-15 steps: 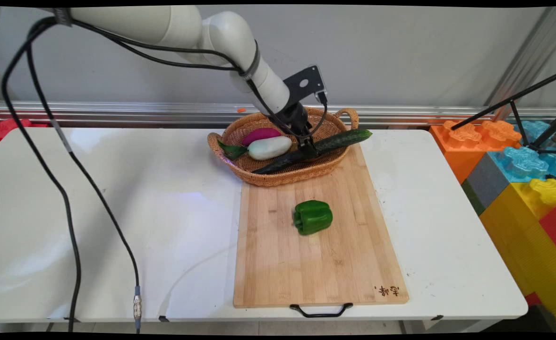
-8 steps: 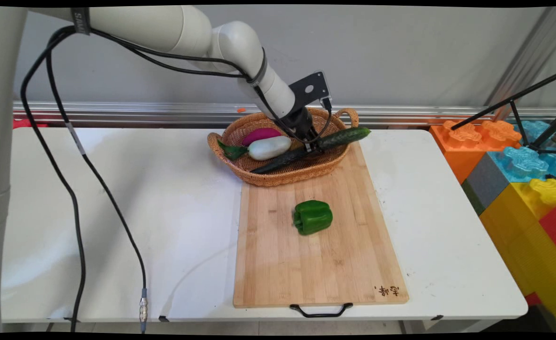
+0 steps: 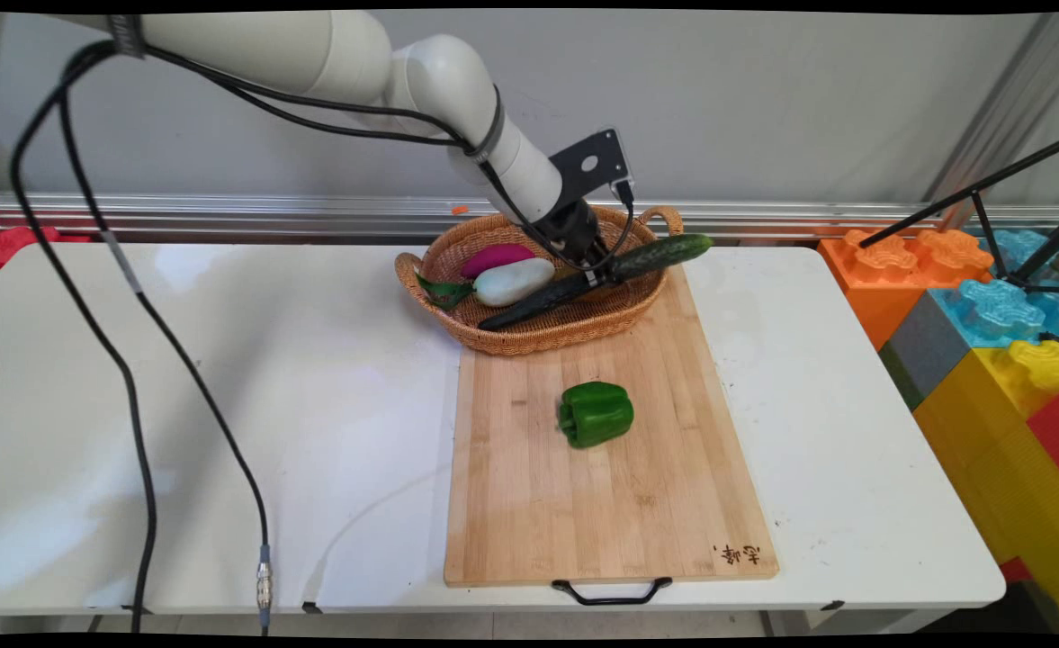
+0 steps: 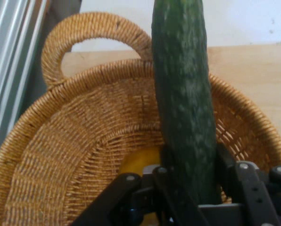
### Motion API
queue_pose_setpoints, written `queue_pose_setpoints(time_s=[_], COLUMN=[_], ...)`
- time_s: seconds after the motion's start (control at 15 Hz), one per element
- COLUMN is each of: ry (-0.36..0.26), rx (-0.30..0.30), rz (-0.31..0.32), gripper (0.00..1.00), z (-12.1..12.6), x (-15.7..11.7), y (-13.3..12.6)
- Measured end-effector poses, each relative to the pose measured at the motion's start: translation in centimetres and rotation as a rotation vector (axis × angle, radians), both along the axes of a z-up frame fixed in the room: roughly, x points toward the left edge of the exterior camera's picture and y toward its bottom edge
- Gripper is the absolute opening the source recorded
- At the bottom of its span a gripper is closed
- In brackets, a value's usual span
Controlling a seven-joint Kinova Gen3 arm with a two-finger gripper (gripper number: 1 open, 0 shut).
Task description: Place the picked object on the cutting board
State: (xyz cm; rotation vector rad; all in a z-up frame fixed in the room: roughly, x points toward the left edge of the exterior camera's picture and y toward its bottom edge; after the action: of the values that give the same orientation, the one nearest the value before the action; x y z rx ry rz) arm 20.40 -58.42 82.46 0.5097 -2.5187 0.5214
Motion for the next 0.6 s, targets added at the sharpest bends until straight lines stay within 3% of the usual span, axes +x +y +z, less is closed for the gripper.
queue_pose_setpoints(time_s=[0.6], ry=[0.003], rx=[-0.067], rz=[-0.029], gripper=[0.0], z=[7.6], x=[-1.5], y=[5.4])
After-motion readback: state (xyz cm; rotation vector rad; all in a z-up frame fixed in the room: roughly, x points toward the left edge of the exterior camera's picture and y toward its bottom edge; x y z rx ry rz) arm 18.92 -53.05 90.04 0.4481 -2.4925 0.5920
